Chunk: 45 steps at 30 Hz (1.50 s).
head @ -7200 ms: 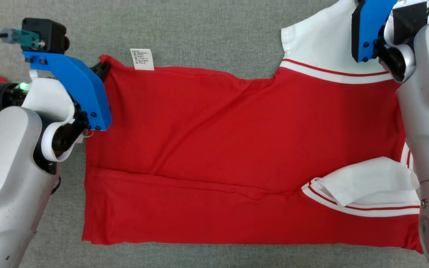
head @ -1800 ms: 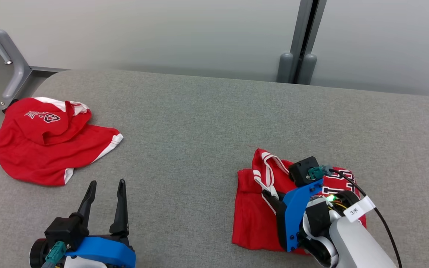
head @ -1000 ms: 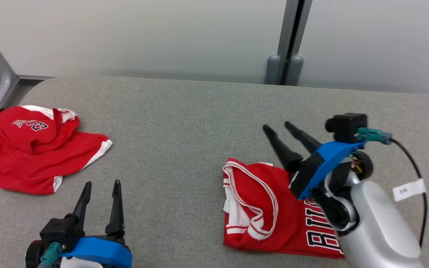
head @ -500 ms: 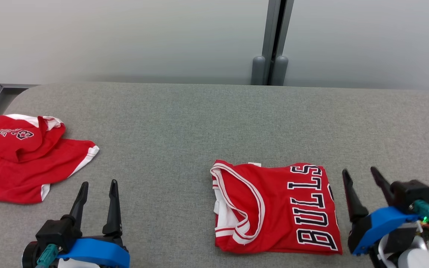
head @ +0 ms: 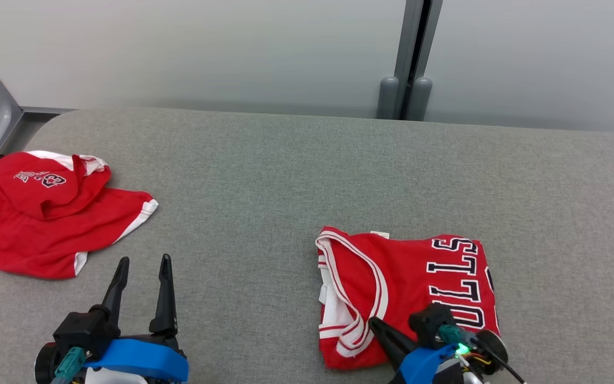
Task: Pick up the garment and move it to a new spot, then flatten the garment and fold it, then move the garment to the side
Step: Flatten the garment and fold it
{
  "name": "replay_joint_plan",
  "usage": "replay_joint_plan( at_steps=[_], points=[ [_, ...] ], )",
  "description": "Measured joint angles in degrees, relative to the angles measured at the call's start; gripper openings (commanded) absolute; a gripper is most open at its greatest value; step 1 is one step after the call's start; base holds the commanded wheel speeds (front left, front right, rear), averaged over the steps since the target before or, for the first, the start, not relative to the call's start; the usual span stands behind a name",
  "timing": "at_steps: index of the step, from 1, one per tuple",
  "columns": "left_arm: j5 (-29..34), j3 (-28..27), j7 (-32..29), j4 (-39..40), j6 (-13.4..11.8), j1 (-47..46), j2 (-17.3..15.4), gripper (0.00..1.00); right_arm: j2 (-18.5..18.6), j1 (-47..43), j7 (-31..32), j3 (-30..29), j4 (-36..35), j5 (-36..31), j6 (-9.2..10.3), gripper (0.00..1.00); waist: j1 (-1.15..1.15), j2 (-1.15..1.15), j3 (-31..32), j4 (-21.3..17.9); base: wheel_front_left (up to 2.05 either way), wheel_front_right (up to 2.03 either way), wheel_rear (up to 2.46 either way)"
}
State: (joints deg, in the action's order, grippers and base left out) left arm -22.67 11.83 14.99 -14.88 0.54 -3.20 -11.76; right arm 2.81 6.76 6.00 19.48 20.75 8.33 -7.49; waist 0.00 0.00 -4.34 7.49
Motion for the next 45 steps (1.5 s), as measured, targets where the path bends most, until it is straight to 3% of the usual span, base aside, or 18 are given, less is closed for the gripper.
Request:
replay_joint_plan(
  at_steps=[9, 16, 17, 18, 24, 29, 33, 39, 45],
  points=[
    [0.4, 0.2, 0.0, -0.1, 0.4, 0.0, 0.5, 1.00, -0.1, 7.2, 1.4, 12.4, 7.4, 5.0, 0.00, 0.00, 0.00, 0.00, 0.2, 2.0, 0.00, 0.00, 0.00],
    [0.5, 0.0, 0.0, -0.7, 0.5, 0.5, 0.4, 1.00, 0.0, 11.1, -4.7, 15.6, 6.4, 17.8, 0.00, 0.00, 0.00, 0.00, 1.2, 2.1, 0.00, 0.00, 0.00],
    [0.5, -0.1, 0.0, -0.7, 0.4, 0.7, 0.4, 1.00, -0.1, 11.5, -6.3, 14.6, 5.7, 18.9, 0.00, 0.29, 0.00, 0.00, 1.4, 1.9, 0.00, 0.00, 0.00],
    [0.5, -0.1, 0.0, -0.8, 0.4, 0.8, 0.3, 1.00, -0.1, 11.7, -7.8, 13.3, 5.1, 19.6, 0.00, 0.98, 0.00, 0.00, 1.7, 1.8, 0.00, 0.00, 0.00],
    [0.5, -0.4, 0.0, -0.5, 0.0, 2.0, -0.5, 1.00, -0.1, 9.8, -14.5, 0.2, 1.5, 16.2, 0.00, 1.00, 0.00, 0.00, 3.2, 0.0, 0.00, 0.00, 0.00],
    [0.3, -0.3, -0.1, 0.0, -0.2, 2.6, -0.8, 1.00, 0.0, 3.9, -14.4, -15.4, -4.8, 8.0, 0.01, 1.00, 0.00, 0.00, 3.9, -1.7, 0.00, 0.00, 0.00],
    [0.2, -0.2, -0.1, 0.1, -0.6, 3.1, -0.8, 1.00, 0.1, 0.4, -13.4, -25.2, -9.8, 6.2, 0.01, 1.00, 0.00, 0.00, 4.0, -3.2, 0.00, 0.00, 0.00],
    [0.5, 0.2, -0.1, -0.3, -0.6, 3.2, -1.2, 1.00, 0.0, -3.2, -10.6, -28.6, -12.6, 1.8, 0.01, 1.00, 0.00, 0.00, 4.6, -4.6, 0.00, 0.00, 0.00],
    [0.5, 0.2, -0.1, -1.1, -0.6, 3.2, -1.7, 1.00, 0.0, -5.9, -8.4, -25.3, -13.6, 1.8, 0.01, 1.00, 0.00, 0.00, 5.6, -5.6, 0.00, 0.00, 0.00]
  ],
)
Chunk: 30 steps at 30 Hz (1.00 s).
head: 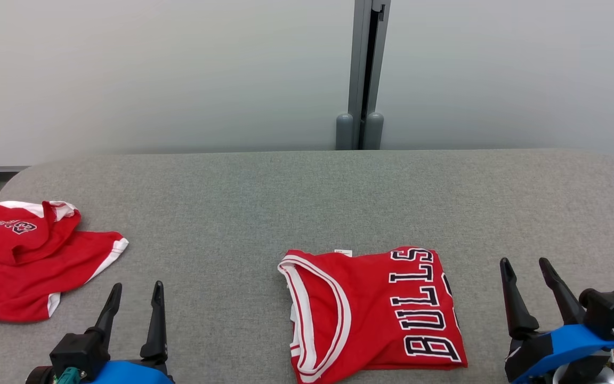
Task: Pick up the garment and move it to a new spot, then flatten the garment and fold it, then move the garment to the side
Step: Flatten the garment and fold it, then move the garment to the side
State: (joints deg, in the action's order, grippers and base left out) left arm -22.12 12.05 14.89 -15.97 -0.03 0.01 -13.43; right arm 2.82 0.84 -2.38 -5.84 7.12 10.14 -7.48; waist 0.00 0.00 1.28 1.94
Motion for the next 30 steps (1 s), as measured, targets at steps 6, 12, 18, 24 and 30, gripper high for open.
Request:
replay_joint_plan(
  at_steps=[6, 12, 18, 24, 30],
  points=[
    [0.1, 0.1, 0.0, -1.2, 0.0, 0.0, -1.0, 1.00, 0.0, -0.5, 0.8, 1.3, 0.2, -0.4, 0.00, 1.00, 0.00, 0.00, 0.7, 0.0, 0.00, 0.00, 0.00],
    [0.2, 0.6, -0.1, -2.4, -0.2, 0.0, -1.0, 1.00, 0.0, -1.3, 0.3, 1.9, 0.9, -1.8, 0.00, 1.00, 0.00, 0.00, 0.9, 0.0, 0.00, 0.00, 0.00],
    [0.2, 0.9, -0.1, -2.5, -0.5, 0.0, -1.1, 1.00, 0.0, -1.8, -0.2, 1.7, 1.1, -2.3, 0.00, 1.00, 0.00, 0.00, 0.8, -0.1, 0.00, 0.00, 0.00],
    [0.2, 1.1, -0.1, -2.2, -0.7, -0.1, -1.3, 1.00, 0.0, -2.0, -0.3, 1.6, 1.2, -2.3, 0.00, 1.00, 0.01, 0.00, 0.8, -0.1, 0.00, 0.00, 0.00],
    [0.0, 1.3, -0.1, -1.9, -1.0, -0.2, -1.3, 1.00, -0.1, 0.0, 4.8, 4.0, 1.6, -2.1, 0.00, 1.00, 0.01, 0.00, 0.2, 0.0, 0.00, 0.00, 0.00]
  ],
)
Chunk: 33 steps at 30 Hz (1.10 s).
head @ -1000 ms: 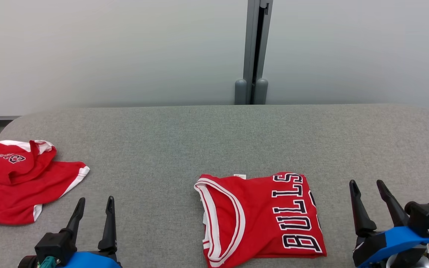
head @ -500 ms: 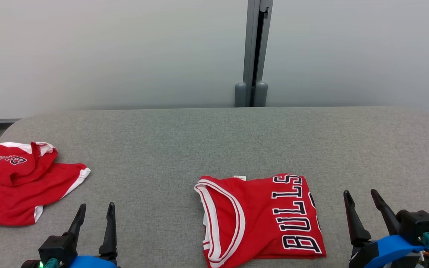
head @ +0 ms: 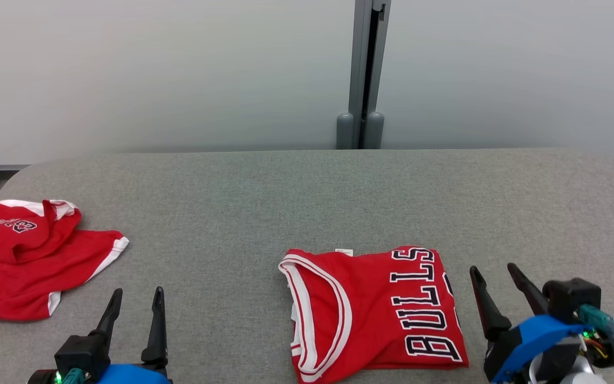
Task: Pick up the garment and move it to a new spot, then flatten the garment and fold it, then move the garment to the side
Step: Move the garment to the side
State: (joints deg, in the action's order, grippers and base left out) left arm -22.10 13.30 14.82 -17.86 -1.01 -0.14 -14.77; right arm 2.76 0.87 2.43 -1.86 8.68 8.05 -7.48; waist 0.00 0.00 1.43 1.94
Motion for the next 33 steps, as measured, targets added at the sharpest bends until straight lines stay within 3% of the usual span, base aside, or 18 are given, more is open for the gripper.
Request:
replay_joint_plan(
  at_steps=[7, 11, 24, 26, 27, 28, 33],
  points=[
    [0.0, 0.6, 0.0, 0.6, 0.0, -0.6, 0.1, 1.00, 0.0, 6.6, 14.8, -0.9, 6.0, 2.4, 0.00, 1.00, 0.00, 0.00, -1.0, 1.1, 0.00, 0.00, 0.00],
    [0.0, 1.0, 0.0, 1.1, 0.2, -1.4, 0.2, 1.00, 0.1, 9.4, 19.9, -1.6, 11.0, 3.2, 0.00, 1.00, 0.00, 0.00, -2.3, 2.1, 0.00, 0.00, 0.00],
    [0.4, 1.5, 0.0, 2.6, 0.0, -2.6, 0.2, 1.00, 0.3, 15.6, 24.0, -0.4, 27.1, 6.7, 0.00, 1.00, 0.00, 0.00, -5.2, 4.6, 0.00, 0.00, 0.00],
    [0.4, 1.5, 0.1, 2.7, 0.0, -2.6, 0.2, 1.00, 0.4, 16.2, 24.0, 0.3, 28.2, 6.6, 0.00, 0.44, -0.01, 0.00, -5.2, 4.6, 0.00, 0.00, 0.00],
    [0.4, 1.5, 0.1, 2.8, -0.1, -2.6, 0.2, 1.00, 0.5, 16.5, 24.0, 0.8, 28.7, 6.1, 0.00, 0.07, -0.01, 0.00, -5.3, 4.5, 0.00, 0.00, 0.00],
    [0.4, 1.5, 0.1, 3.0, -0.2, -2.6, 0.2, 1.00, 0.6, 16.8, 23.9, 1.2, 28.9, 5.4, 0.00, 0.00, -0.01, -0.01, -5.5, 4.4, 0.00, 0.00, 0.00],
    [0.5, 1.7, 0.1, 3.9, -0.4, -2.9, 0.2, 1.00, 0.4, 19.6, 22.7, 3.6, 29.3, 1.3, -0.02, 0.00, -0.01, 0.00, -7.2, 3.6, 0.00, 0.00, 0.00]
  ],
)
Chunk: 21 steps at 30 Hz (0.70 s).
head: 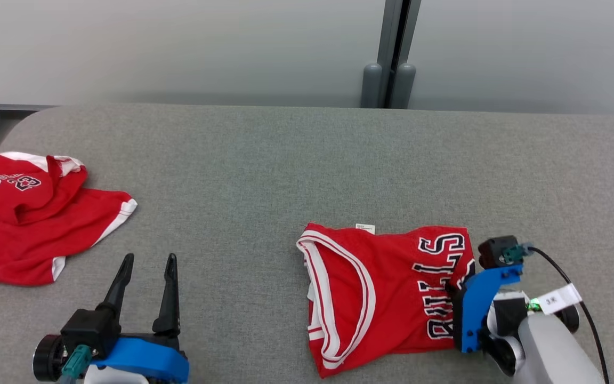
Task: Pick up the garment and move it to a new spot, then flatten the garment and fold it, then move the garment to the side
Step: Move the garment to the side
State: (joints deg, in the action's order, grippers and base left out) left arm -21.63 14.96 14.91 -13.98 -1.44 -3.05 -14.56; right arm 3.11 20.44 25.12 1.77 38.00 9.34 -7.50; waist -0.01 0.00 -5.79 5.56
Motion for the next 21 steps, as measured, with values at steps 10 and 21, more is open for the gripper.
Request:
replay_joint_plan(
  at_steps=[10, 21],
  points=[
    [1.7, -0.2, 0.1, 5.1, 0.0, -5.0, -1.2, 1.00, 13.1, 17.1, -2.6, 9.0, -3.3, -5.0, -0.02, 0.00, 0.02, 0.03, -9.3, -4.0, 0.00, 0.00, 0.00],
    [4.8, -0.9, -0.3, 12.2, -0.5, -11.2, -4.0, 1.00, 29.1, 26.4, -7.6, 5.1, -2.8, -5.9, -0.01, 0.00, 0.02, 0.03, -20.5, -10.1, 0.00, 0.00, 0.00]
  ],
)
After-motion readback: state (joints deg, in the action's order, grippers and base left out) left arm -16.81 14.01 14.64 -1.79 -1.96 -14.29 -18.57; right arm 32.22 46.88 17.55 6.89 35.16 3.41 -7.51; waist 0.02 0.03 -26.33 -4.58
